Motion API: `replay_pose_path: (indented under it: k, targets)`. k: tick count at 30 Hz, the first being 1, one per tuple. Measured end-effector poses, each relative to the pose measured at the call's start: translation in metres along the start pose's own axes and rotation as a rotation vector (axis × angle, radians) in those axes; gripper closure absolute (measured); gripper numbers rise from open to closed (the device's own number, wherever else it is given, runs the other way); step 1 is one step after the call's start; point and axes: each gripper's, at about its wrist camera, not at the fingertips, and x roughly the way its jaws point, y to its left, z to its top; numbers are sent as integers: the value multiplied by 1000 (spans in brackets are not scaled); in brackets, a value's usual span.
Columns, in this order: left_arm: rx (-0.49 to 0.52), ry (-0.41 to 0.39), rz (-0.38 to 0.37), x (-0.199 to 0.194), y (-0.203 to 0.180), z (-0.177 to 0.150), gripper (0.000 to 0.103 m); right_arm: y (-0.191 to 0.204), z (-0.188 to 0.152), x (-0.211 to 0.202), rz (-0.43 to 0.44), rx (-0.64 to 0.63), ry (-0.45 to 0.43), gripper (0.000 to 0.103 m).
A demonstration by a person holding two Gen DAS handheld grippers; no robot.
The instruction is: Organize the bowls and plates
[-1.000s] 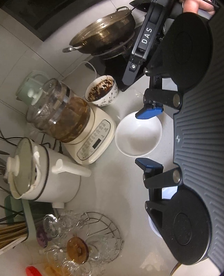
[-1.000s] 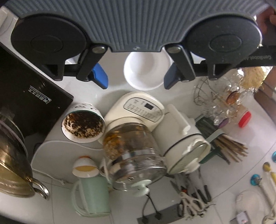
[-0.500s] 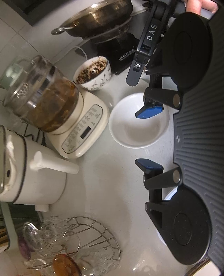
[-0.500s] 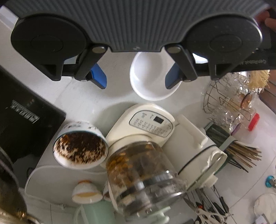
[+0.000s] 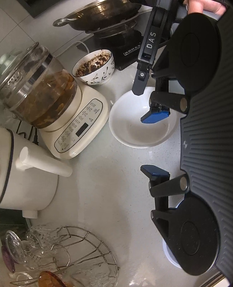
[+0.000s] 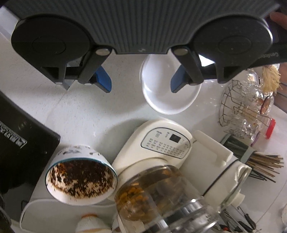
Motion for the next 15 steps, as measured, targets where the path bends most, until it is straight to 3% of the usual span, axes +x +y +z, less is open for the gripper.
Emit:
replay_pose_path:
  k: [8, 15]
  targets:
    - [-23, 29, -11, 10, 4, 3, 47, 3, 0, 10, -7, -19, 36, 41]
    - [-37, 31, -20, 12, 7, 5, 55, 5, -1, 15, -9, -36, 58, 62]
